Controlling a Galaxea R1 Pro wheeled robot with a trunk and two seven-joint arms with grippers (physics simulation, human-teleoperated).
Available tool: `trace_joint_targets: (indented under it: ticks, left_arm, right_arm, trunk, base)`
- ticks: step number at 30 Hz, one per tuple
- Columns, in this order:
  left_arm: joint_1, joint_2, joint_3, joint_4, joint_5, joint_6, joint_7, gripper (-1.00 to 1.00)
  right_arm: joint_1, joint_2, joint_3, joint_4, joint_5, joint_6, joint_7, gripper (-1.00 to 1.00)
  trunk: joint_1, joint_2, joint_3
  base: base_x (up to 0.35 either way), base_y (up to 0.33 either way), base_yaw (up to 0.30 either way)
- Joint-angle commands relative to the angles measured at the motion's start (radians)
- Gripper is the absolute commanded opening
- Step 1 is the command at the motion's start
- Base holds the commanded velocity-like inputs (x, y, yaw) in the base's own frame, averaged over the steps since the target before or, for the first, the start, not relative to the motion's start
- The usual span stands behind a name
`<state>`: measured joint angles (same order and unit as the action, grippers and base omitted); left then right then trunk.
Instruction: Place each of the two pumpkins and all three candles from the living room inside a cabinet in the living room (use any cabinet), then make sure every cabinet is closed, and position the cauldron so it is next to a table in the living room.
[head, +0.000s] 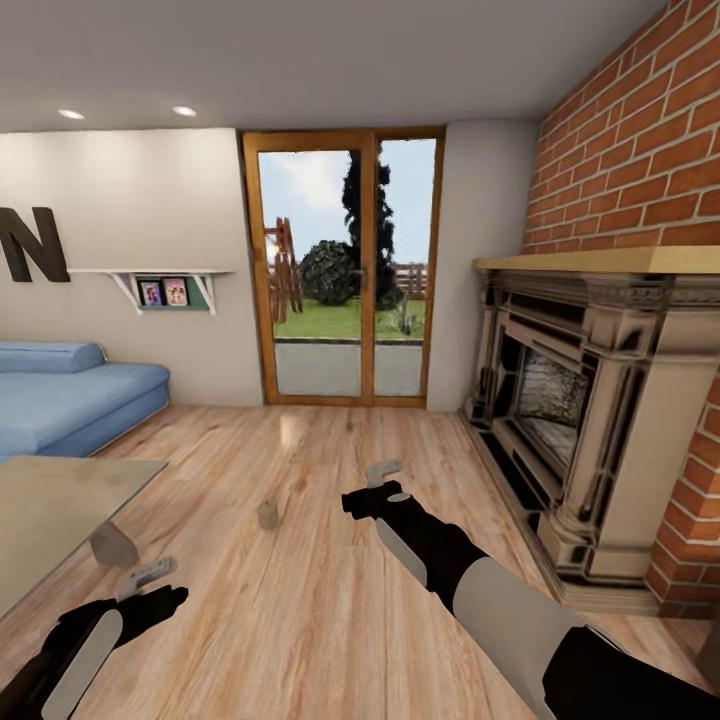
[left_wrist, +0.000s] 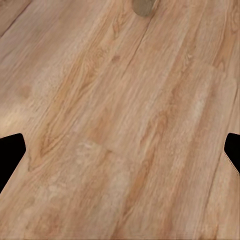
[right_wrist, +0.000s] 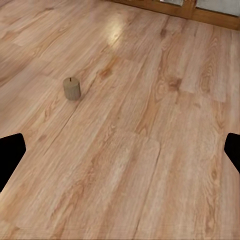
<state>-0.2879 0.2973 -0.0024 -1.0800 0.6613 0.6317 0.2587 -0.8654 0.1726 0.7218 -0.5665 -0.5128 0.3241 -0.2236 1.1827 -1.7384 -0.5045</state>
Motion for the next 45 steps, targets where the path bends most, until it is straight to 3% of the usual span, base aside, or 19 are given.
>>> trace_joint_targets:
  ticks: [1,45]
  left_arm:
    - [-0.001,0.0,0.0,-0.001,0.011,0.003,0.008,1.0]
    - [-0.024,0.001,-0.001,0.049,0.011,0.003,0.006,1.0]
  right_arm:
    - [-0.001,-0.001,0.007,-0.001,-0.01,0.003,-0.01,1.0]
    - [-0.001,-0.001,0.007,-0.001,-0.011,-0.025,-0.008,1.0]
  trunk:
    - [0.001,-0.001,-0.001]
    - [0.001,-0.001,-0.001]
  base:
    - [0.339,0.0,0.0]
    - [0.339,0.0,0.0]
